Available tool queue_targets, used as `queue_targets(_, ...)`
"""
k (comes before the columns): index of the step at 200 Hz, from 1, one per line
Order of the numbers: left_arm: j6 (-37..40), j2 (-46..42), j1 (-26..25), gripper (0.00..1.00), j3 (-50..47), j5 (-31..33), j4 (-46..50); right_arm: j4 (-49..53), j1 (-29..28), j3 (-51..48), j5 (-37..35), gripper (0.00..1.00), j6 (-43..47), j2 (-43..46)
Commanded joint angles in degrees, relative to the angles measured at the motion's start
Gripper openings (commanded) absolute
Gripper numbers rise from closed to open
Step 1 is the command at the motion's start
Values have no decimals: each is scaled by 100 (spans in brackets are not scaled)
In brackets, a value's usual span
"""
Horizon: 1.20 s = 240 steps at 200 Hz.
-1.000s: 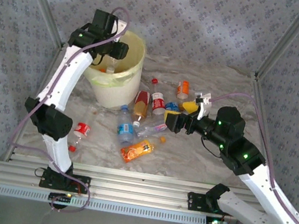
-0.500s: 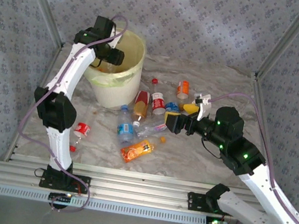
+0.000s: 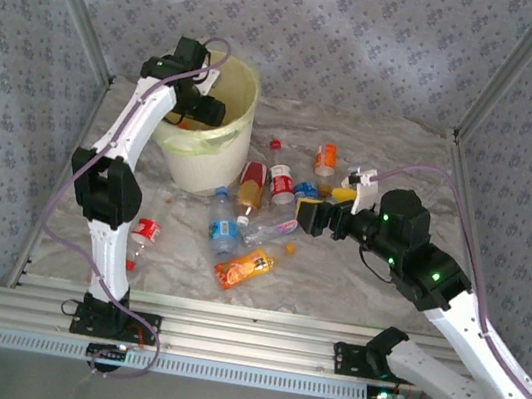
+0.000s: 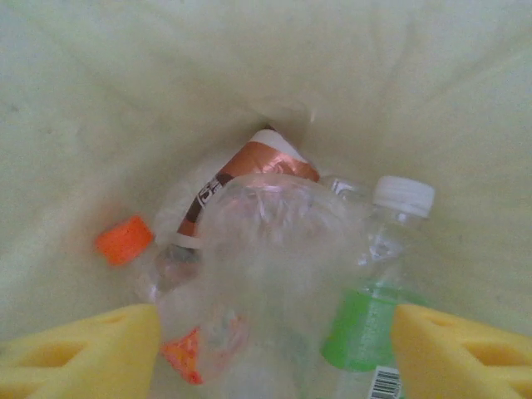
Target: Put the plastic bottles in the bin
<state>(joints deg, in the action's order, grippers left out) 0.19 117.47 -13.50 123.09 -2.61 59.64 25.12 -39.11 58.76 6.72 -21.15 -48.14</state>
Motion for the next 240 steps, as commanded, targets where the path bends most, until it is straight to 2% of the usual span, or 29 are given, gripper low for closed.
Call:
queue_targets(1, -113, -242, 40, 80, 251, -227, 118, 267, 30, -29, -379, 100, -142, -38)
queue_targets(24, -188, -462, 44, 88, 228, -335, 88, 434, 45, -107, -445, 96, -192, -75)
queue_targets(60, -347, -976, 27, 99, -5, -452, -128, 610, 220, -246, -450, 83, -184, -252)
queue_targets(101, -453, -1810, -17, 99, -593, -431, -532, 673, 547, -365, -252, 76, -202, -575)
queue_targets(133, -558, -2706, -119, 100, -1382, -755, -933, 713, 832, -429, -99, 73, -211, -962)
queue_targets(159, -614, -3521, -449, 100, -2277, -1001, -1383, 622, 1024, -491, -3, 72, -253, -1385)
queue_targets(189, -1050, -4324, -911, 100, -3313, -1456, -1953, 398, 1188, -537, 29, 71, -245, -1815)
queue_targets(240, -1670, -4912, -1975, 100, -4601, -1558, -2716, -214, 1527, -501, 144, 65, -59, -2682)
